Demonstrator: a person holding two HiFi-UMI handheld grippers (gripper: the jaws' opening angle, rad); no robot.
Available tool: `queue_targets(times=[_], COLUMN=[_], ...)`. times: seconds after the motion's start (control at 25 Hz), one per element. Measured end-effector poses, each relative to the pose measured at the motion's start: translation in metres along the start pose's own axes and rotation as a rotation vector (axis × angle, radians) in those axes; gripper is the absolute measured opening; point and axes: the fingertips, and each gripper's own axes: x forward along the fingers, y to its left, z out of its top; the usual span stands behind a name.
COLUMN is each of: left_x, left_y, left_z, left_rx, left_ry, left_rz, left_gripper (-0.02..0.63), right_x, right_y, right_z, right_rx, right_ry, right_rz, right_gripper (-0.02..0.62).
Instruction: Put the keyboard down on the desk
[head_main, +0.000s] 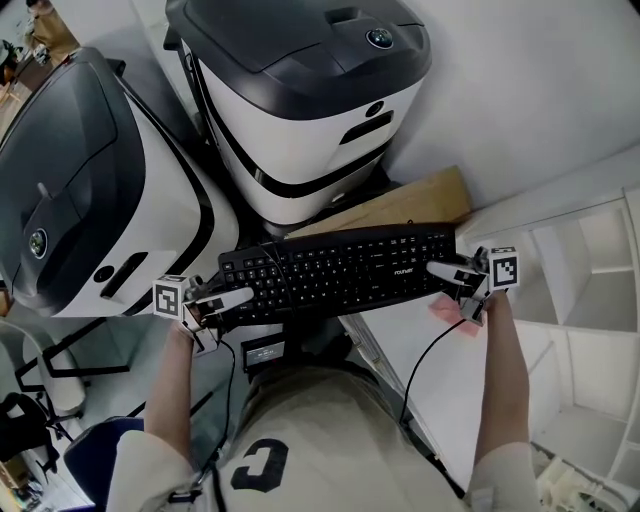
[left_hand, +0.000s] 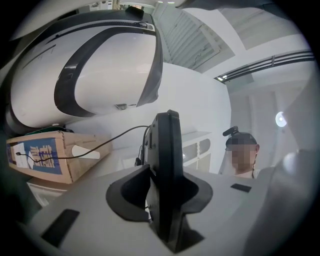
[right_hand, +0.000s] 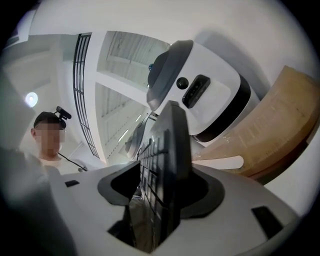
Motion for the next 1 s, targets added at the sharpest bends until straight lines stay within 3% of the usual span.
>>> queue_targets(times=[0.08, 0.28, 0.52, 0.72, 1.0], left_x=[0.003, 0.002, -0.001, -0.002, 0.001], left_y=[0.005, 0.013, 0.015, 0.030, 0.044], left_z=[-0.002, 0.001, 0.012, 0.023, 0.027], left_rx=[-0.004, -0.017, -0.008, -0.003, 0.033], left_ry=[0.016, -0.006, -0.029, -0.098, -0.076], left_rz=[0.014, 0.035, 0.146, 0.272, 0.398], left_gripper=[0.106, 0.101, 0.100, 0.100, 0.117], right_x=[0.001, 0.004, 0.005, 0.008, 0.003], right_y=[-0.005, -0.012, -0.011, -0.007, -0.006], right_z=[-0.002, -0.011, -0.021, -0.025, -0.032], right_rx=[0.001, 0.022, 0.055, 0.082, 0.095], right_ry=[-0.001, -0.009, -0.044, -0.068, -0.099], right_rz=[-0.030, -0.046, -0.042, -0.018, -0.061], right_gripper=[0.202, 0.196, 0.179, 0.153, 0.140])
